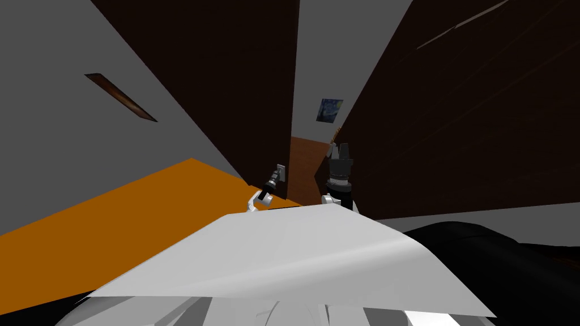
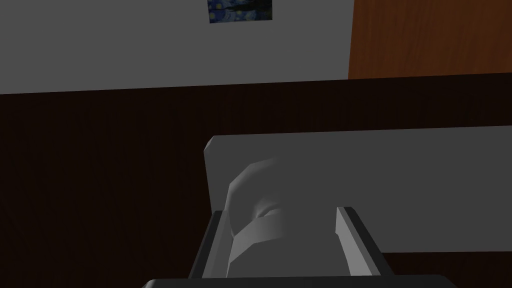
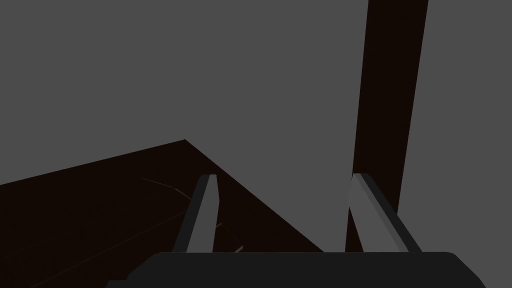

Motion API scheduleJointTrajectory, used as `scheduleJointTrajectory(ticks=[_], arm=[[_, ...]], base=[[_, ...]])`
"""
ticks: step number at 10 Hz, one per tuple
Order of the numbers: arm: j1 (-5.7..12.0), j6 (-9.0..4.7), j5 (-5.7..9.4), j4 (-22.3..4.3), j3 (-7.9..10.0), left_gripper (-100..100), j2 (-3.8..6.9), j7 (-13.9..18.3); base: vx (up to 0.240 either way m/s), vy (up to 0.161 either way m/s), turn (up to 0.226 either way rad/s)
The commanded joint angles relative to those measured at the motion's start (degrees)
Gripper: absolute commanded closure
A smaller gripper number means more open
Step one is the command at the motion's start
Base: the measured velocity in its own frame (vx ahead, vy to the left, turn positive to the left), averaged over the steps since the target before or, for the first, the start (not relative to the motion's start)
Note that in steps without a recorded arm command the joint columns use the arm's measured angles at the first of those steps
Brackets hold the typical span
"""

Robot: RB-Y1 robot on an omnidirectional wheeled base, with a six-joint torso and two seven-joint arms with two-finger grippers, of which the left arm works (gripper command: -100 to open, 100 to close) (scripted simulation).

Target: Push the door open

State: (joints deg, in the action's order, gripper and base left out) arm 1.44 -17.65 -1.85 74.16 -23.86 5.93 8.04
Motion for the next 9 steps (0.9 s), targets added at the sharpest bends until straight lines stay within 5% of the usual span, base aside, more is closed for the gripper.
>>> scheduleJointTrajectory(ticks=[1,9], arm=[[0.55,-0.18,0.11,-0.33,0.94,100,0.07,-0.2],[2.53,-0.22,0.54,-3.14,6.36,100,-0.4,-1.74]], base=[[0.115,-0.107,0.044],[0.134,-0.131,0.046]])
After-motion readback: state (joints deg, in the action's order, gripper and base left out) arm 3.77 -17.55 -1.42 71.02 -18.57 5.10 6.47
